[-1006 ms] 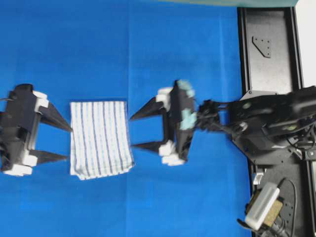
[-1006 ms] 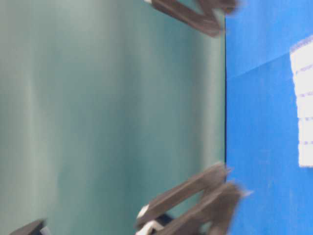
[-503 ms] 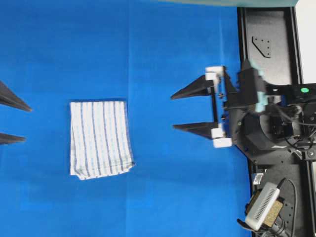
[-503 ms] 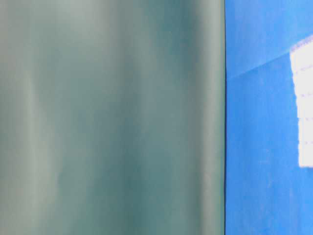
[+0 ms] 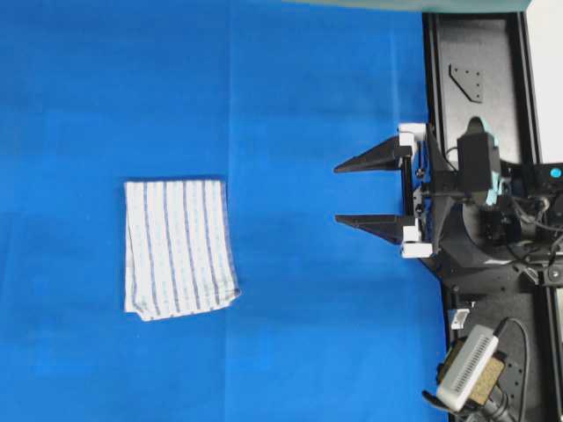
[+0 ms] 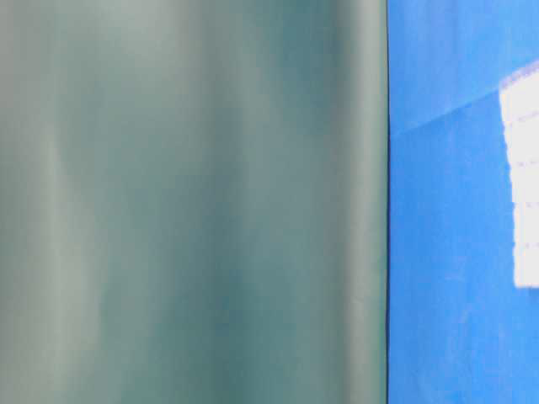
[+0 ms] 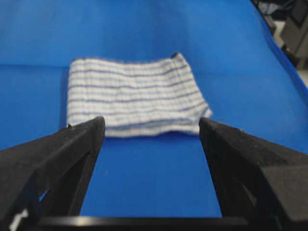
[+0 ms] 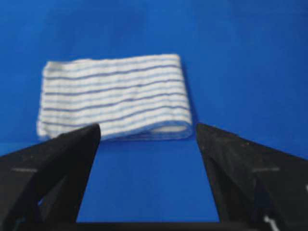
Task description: Fold the blue towel.
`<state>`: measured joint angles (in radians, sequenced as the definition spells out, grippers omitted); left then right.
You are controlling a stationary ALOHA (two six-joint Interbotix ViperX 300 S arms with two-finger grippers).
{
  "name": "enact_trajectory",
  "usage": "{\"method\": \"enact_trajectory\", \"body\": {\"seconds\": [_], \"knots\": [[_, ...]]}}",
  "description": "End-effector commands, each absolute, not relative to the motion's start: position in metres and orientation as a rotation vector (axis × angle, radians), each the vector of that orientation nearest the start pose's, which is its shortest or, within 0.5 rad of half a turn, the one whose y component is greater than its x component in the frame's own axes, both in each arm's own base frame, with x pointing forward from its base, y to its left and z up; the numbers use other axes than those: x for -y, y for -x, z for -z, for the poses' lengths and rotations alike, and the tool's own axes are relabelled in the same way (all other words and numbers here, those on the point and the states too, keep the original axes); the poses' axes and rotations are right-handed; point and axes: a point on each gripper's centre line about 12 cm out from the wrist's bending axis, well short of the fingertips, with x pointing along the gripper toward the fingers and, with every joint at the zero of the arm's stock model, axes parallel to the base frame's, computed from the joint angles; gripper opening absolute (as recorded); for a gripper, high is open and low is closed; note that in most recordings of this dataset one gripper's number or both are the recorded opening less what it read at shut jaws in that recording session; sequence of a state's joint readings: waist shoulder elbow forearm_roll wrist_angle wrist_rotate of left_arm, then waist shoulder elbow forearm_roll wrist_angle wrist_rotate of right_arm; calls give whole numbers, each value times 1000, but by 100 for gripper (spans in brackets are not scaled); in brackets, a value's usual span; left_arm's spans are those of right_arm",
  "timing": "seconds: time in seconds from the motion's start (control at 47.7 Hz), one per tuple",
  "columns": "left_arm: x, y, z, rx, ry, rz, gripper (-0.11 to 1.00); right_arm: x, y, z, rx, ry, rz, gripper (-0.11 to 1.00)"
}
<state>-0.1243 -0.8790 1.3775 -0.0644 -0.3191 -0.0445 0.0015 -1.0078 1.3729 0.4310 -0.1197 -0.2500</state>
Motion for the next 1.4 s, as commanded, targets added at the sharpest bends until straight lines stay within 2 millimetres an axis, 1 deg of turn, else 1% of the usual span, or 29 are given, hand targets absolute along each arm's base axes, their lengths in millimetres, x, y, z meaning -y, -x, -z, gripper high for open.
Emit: {"method": "enact_trajectory", "body": {"seconds": [0.0,0.189,0.314,0.67,1.383], "knots": [[19,-181,-198,-165,91,88,75,8,-173,-199,-231,-169,91,92],[15,-171,-190,-161,94,74,75,10,-172,-186,-261,-179,110,92],[13,-167,-185,-165,93,62,75,11,-173,-184,-266,-180,115,92],[11,-163,-180,-171,92,54,75,11,-173,-184,-266,-180,115,92],[11,-163,-181,-169,91,53,75,11,-173,-184,-265,-180,115,92]]}}
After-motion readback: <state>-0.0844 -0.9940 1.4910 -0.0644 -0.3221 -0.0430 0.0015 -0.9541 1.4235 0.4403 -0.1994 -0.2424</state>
